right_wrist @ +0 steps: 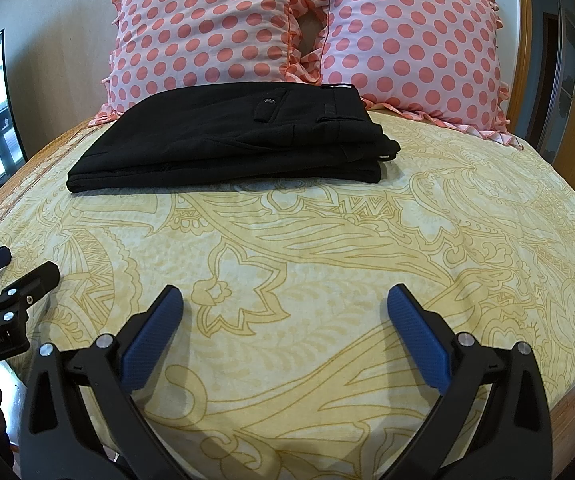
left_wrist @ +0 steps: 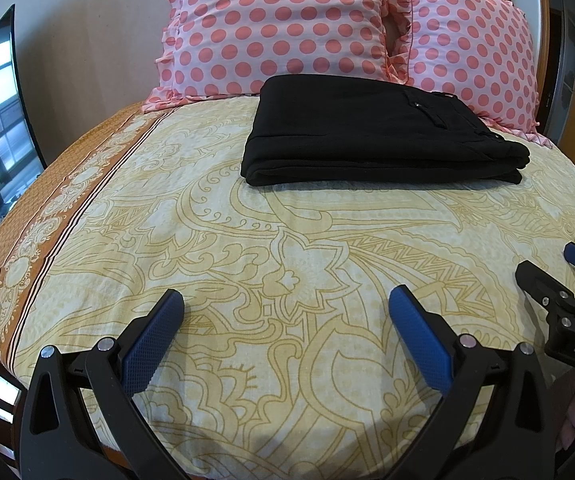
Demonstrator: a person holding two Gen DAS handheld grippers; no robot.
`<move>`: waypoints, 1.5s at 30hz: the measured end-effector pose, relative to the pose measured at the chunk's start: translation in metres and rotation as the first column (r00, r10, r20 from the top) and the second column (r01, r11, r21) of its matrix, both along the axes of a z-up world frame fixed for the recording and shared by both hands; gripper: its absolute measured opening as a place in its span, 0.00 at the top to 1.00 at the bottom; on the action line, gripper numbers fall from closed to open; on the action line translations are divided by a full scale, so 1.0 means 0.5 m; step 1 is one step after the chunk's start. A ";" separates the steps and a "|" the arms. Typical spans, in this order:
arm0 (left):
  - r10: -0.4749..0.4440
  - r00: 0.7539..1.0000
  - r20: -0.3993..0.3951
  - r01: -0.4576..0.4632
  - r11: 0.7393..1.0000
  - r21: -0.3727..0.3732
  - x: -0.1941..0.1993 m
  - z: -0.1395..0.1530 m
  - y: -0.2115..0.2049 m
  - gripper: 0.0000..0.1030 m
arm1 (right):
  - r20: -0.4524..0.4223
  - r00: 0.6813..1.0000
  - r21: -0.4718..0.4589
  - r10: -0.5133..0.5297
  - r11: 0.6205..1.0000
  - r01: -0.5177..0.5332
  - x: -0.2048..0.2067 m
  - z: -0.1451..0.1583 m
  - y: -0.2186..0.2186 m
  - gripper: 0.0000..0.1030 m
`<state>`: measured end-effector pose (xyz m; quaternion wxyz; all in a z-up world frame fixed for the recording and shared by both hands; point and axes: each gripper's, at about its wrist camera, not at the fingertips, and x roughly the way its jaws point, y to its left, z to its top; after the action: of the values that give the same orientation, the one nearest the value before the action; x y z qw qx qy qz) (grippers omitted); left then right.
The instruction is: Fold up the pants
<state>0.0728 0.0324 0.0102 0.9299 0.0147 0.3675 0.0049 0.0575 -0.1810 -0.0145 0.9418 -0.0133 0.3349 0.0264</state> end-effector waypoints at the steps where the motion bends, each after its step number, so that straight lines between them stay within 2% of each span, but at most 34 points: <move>1: -0.001 1.000 -0.002 0.001 1.000 0.000 -0.001 -0.001 0.001 0.01 | 0.000 1.000 0.000 0.000 1.000 0.000 0.000 0.000 0.000 0.02; 45: -0.007 1.000 0.005 0.007 1.000 0.001 -0.002 0.004 -0.009 0.01 | 0.000 1.000 0.000 -0.001 1.000 0.001 0.001 0.000 0.000 0.02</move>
<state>0.0717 0.0279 0.0121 0.9308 0.0167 0.3651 0.0018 0.0578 -0.1808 -0.0146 0.9418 -0.0130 0.3348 0.0257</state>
